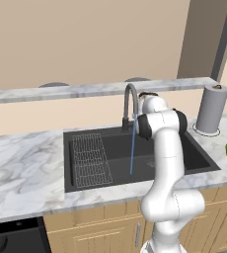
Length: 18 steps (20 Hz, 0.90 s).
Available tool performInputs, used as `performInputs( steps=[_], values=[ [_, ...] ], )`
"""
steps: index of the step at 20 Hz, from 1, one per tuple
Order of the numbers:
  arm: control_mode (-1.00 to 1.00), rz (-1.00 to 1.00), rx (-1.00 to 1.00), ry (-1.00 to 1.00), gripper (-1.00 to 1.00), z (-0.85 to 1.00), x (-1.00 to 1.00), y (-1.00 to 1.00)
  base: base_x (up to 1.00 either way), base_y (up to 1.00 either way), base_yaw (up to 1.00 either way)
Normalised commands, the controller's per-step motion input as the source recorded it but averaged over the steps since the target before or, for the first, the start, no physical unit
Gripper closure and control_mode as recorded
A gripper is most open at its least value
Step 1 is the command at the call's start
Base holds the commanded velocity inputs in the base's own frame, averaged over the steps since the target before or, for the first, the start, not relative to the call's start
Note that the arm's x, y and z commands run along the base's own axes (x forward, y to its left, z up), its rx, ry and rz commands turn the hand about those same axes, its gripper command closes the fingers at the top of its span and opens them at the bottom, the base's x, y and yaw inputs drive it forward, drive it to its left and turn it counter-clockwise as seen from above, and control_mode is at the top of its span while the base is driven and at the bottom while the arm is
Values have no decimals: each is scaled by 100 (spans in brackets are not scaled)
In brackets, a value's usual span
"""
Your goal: Soak the sponge with water for a few seconds and then drop it inside the sink.
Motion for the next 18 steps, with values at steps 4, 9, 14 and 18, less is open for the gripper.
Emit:
performInputs(
  steps=[4, 9, 14, 18],
  values=[
    [-100, 0, 0, 4, -100, -2, 1, -27, 0, 0, 0],
    [-100, 0, 0, 5, -100, 0, 0, -25, 0, 0, 0],
    [-100, 0, 2, 1, -100, 0, -5, -23, 0, 0, 0],
    [-100, 0, 3, 0, -100, 6, -40, -25, 0, 0, 0]
  ],
)
